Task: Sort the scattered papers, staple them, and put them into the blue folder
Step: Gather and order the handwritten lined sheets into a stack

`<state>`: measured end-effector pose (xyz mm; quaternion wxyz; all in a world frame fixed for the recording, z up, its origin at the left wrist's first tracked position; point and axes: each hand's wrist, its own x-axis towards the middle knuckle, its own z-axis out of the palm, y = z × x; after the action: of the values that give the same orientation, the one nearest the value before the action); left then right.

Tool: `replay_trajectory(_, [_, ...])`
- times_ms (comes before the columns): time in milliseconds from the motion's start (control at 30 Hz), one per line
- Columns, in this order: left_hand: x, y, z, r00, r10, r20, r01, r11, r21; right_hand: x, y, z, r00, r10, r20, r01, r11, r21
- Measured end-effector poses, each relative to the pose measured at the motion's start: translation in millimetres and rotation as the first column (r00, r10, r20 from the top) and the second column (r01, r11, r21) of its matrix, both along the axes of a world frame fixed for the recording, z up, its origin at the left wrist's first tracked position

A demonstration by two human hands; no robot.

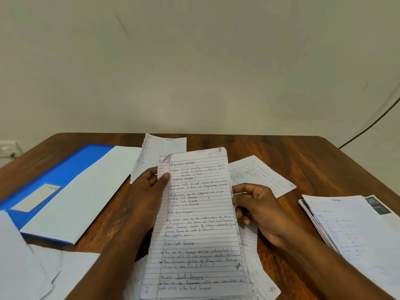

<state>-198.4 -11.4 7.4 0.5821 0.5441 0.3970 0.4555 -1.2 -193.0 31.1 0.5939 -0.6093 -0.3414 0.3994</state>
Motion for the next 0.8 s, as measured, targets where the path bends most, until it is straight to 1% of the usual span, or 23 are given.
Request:
replay_trajectory(133, [0.0,-0.5,-1.1,1.000,0.000,-0.008,0.000,1.000,0.009,-1.9,-1.6,2.5,1.000,-0.023,-0.015,0.023,0.999,0.030])
replay_trajectory(300, [-1.8,-2.0,0.9,1.000,-0.011,-0.014,0.011,1.000,0.020,-3.8,-1.3,-1.1,0.986,-0.129,0.103,0.120,0.989,0.086])
replay_trajectory(533, [-2.0,-3.3,3.0,1.000,-0.027,0.005,0.027,1.000,-0.011,-3.2,0.0,-9.9,0.957,-0.202,0.207,0.173,0.974,0.148])
replay_trajectory(667, [-1.2,-5.5,4.1,0.997,-0.077,-0.026,0.077,0.997,-0.003,-2.5,-0.9,-12.2,0.935,-0.239,0.260,0.201,0.966,0.165])
replay_trajectory(800, [-1.2,-5.5,3.3,0.995,-0.079,-0.062,0.082,0.996,0.033,-5.4,-0.4,-14.8,0.922,-0.252,0.293,0.212,0.964,0.163])
